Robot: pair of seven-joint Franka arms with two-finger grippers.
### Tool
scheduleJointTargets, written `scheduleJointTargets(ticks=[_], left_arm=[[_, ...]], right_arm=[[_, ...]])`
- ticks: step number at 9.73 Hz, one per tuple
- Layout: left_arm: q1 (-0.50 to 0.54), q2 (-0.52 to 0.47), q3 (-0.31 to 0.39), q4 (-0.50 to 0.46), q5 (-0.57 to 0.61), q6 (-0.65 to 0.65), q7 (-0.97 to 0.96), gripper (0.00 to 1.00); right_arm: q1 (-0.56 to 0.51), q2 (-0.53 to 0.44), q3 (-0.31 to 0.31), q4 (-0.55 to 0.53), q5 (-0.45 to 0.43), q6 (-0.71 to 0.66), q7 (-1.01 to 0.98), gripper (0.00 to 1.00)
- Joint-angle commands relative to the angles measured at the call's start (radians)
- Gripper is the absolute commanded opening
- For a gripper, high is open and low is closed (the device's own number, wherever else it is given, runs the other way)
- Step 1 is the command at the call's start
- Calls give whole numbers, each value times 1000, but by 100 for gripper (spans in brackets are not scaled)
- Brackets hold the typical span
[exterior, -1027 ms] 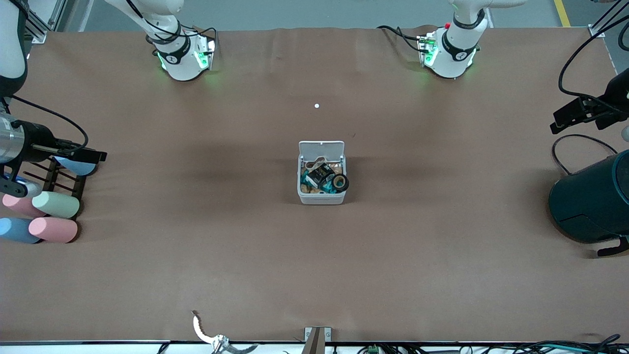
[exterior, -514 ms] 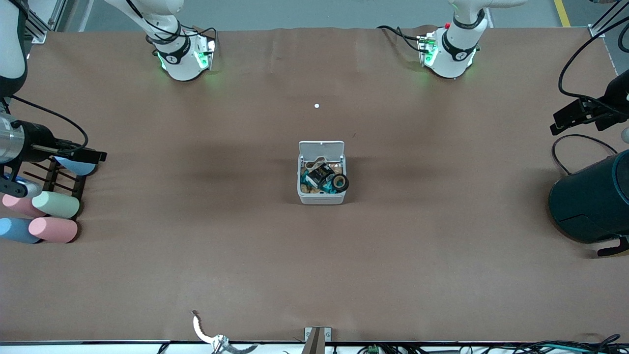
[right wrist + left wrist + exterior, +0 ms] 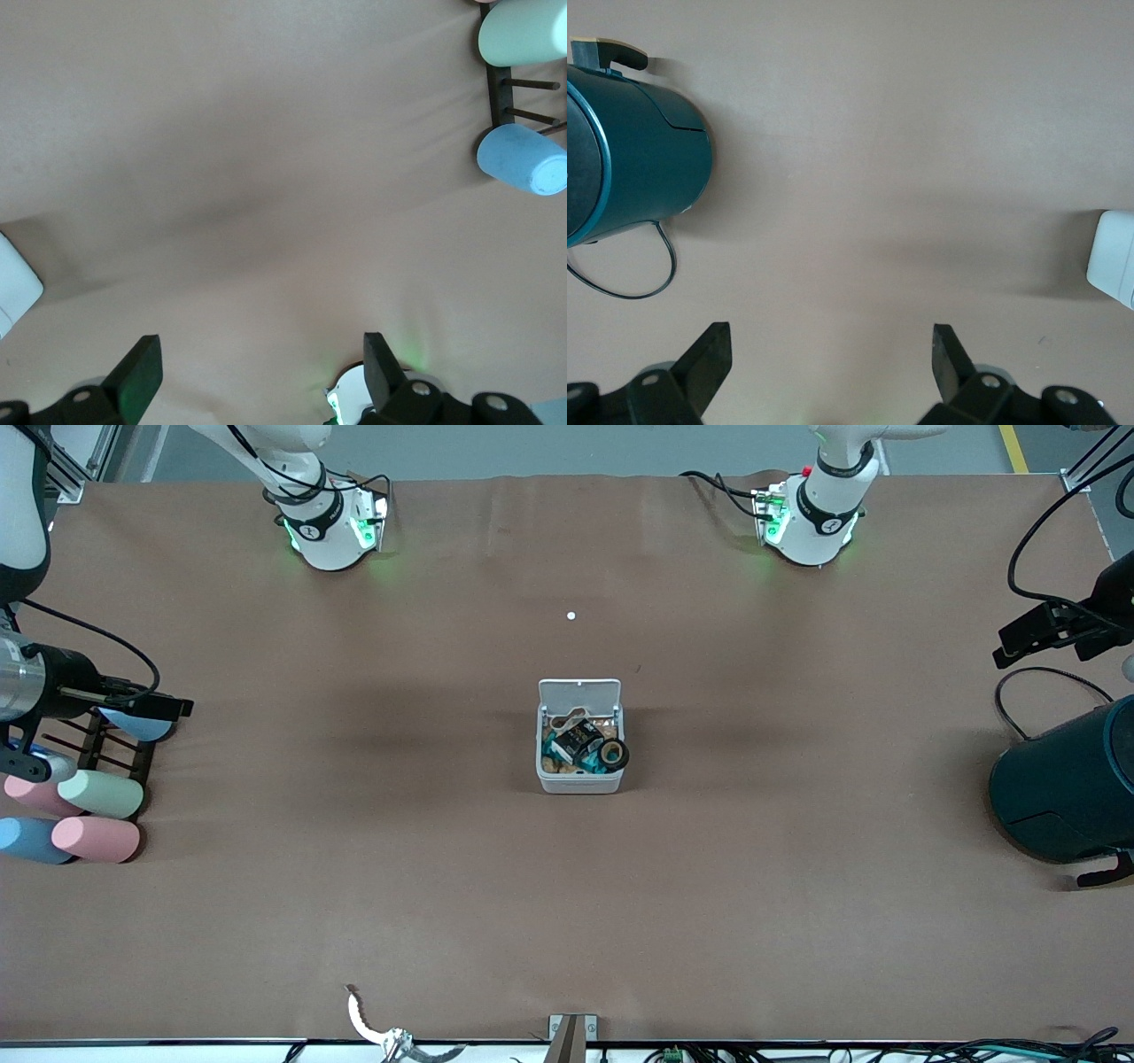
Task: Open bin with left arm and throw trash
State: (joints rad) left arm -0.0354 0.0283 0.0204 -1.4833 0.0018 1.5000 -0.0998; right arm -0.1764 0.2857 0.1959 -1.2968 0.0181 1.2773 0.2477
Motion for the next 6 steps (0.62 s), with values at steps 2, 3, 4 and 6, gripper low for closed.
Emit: scheduleJointTargets(ticks=[2,3,4,6], left_arm=[[3,10,0,24,-8,-3,-4,100],[3,10,0,24,-8,-3,-6,100],[3,10,0,24,-8,-3,-6,100],[3,10,0,24,-8,-3,-6,100]], right_arm=[[259,-267,-234,-98,-40,-29,-262,100],[261,-267,-234,-98,-41,-32,-262,100],[259,-267,-234,-98,-40,-32,-262,100],[244,-266,-228,-98,-40,-26,-262,100]])
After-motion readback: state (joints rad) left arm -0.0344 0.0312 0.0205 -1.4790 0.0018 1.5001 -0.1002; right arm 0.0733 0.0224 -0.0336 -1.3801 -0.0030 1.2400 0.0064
